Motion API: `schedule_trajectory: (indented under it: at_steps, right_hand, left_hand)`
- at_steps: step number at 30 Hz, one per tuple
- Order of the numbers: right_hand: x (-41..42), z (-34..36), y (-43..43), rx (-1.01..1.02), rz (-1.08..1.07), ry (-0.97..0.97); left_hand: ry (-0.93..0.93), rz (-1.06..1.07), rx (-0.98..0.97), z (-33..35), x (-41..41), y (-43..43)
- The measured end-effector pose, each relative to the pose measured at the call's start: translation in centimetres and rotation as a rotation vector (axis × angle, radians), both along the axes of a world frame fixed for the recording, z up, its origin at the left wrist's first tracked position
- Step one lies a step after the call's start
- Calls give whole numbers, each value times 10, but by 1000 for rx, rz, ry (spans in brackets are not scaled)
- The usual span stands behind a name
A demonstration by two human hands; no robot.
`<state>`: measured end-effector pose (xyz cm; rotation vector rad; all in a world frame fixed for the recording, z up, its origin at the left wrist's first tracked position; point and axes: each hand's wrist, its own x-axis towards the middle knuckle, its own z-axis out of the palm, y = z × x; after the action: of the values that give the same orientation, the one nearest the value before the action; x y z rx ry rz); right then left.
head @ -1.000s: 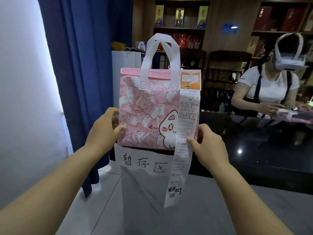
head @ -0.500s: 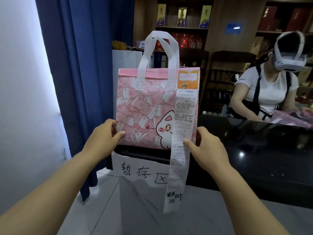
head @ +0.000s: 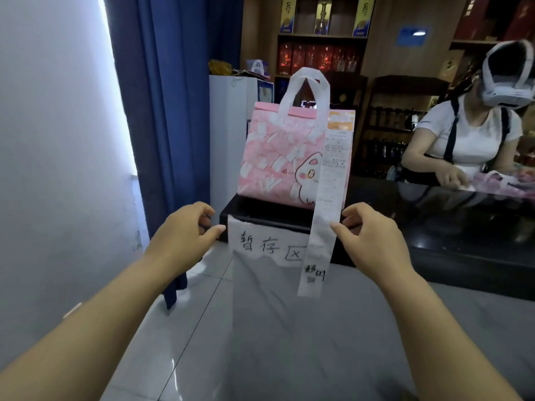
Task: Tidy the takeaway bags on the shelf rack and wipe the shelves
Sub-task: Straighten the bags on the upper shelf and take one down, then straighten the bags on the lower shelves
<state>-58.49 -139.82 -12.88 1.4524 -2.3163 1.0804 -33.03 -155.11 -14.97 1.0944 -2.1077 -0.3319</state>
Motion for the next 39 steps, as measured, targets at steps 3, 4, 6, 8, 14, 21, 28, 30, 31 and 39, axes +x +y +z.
schedule_trajectory:
  at_steps: [3, 4, 6, 8, 14, 21, 28, 30, 31, 39]
  right_hand:
    - [33, -12, 25, 66, 49, -2]
    - [43, -16, 34, 91, 64, -5]
    - [62, -26, 51, 135, 99, 5]
    - [79, -35, 68, 181, 137, 13]
    - [121, -46, 112, 311, 280, 65]
    - [161, -41, 160, 312, 530, 126]
    - [203, -56, 227, 339, 805, 133]
    - [221, -60, 248, 362, 884, 120]
    - [231, -60, 257, 368, 926, 119]
    - [333, -58, 337, 297, 1194, 159]
  left_hand:
    - [-26, -8, -15, -8, 30, 39]
    - [-32, -6, -25, -11, 40, 52]
    - [-50, 4, -44, -19, 59, 77]
    - [-79, 14, -42, -27, 78, 101]
    - [-122, 100, -5, -36, 128, 169]
    - [-159, 304, 24, -38, 177, 278]
    - [-193, 527, 138, -61, 212, 414]
    - [-223, 579, 167, -64, 224, 453]
    - [-231, 610, 170, -64, 232, 471]
    - [-225, 884, 202, -55, 306, 625]
